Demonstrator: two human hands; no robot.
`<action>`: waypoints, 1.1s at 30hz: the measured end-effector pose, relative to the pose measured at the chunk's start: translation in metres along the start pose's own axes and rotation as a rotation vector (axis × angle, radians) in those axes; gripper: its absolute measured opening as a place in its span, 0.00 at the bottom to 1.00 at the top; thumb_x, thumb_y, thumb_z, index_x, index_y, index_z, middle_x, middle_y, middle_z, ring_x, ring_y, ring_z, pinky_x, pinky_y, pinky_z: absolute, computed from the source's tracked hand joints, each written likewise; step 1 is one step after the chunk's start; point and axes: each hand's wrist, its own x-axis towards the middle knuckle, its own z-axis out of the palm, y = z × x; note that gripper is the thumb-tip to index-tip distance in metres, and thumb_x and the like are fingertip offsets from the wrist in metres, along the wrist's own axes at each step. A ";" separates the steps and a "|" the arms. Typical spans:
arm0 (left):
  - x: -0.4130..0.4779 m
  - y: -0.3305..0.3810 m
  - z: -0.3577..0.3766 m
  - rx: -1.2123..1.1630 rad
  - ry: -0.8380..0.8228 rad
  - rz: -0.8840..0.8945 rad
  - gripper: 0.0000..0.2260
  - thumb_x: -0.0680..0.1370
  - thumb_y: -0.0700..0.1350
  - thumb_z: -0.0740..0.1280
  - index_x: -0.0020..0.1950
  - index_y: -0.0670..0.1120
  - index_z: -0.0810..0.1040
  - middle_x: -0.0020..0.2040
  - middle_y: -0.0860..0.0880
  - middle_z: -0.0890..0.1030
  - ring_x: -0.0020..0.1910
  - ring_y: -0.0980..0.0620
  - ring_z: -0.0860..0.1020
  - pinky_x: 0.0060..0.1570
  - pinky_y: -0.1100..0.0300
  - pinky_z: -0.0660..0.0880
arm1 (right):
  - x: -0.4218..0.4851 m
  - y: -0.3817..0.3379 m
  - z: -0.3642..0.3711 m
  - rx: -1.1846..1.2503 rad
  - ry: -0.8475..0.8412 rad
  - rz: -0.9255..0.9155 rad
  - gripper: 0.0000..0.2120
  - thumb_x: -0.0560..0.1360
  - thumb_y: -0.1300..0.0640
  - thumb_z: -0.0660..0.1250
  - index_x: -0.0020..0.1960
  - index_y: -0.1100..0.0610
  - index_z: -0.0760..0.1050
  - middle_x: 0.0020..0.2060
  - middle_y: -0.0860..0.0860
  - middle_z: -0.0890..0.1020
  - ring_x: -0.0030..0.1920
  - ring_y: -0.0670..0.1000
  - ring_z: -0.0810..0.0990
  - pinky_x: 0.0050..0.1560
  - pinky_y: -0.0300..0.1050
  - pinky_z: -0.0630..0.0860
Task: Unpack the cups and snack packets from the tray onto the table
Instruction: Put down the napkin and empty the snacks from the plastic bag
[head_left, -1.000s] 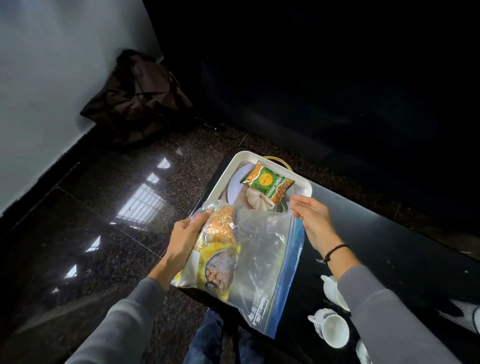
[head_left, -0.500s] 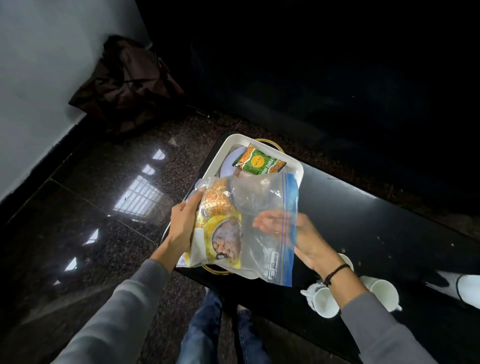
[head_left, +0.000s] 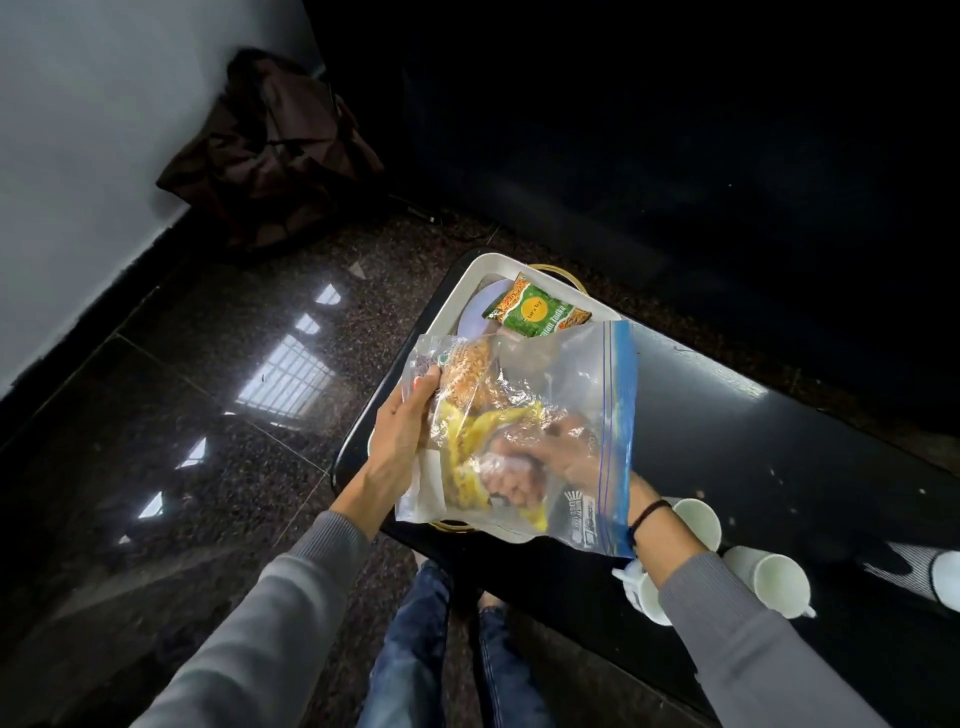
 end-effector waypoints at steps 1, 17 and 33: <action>0.001 0.000 -0.002 0.003 -0.004 0.004 0.18 0.74 0.60 0.75 0.54 0.48 0.87 0.55 0.39 0.86 0.53 0.37 0.83 0.61 0.38 0.78 | 0.001 0.000 -0.006 0.063 -0.002 -0.024 0.10 0.77 0.57 0.74 0.52 0.64 0.84 0.46 0.52 0.85 0.42 0.50 0.87 0.44 0.41 0.83; 0.009 0.013 -0.043 -0.019 0.056 0.030 0.18 0.79 0.51 0.72 0.64 0.42 0.82 0.53 0.44 0.88 0.50 0.49 0.86 0.61 0.53 0.80 | -0.014 0.010 -0.082 0.784 0.473 -0.272 0.07 0.75 0.58 0.68 0.46 0.56 0.85 0.44 0.56 0.89 0.43 0.55 0.88 0.45 0.50 0.85; 0.000 0.027 -0.067 -0.141 0.008 -0.068 0.21 0.71 0.55 0.77 0.59 0.43 0.86 0.48 0.41 0.85 0.44 0.40 0.83 0.66 0.35 0.72 | 0.016 0.019 -0.079 0.379 0.636 -0.081 0.07 0.76 0.51 0.71 0.51 0.54 0.82 0.45 0.51 0.86 0.43 0.51 0.85 0.43 0.44 0.79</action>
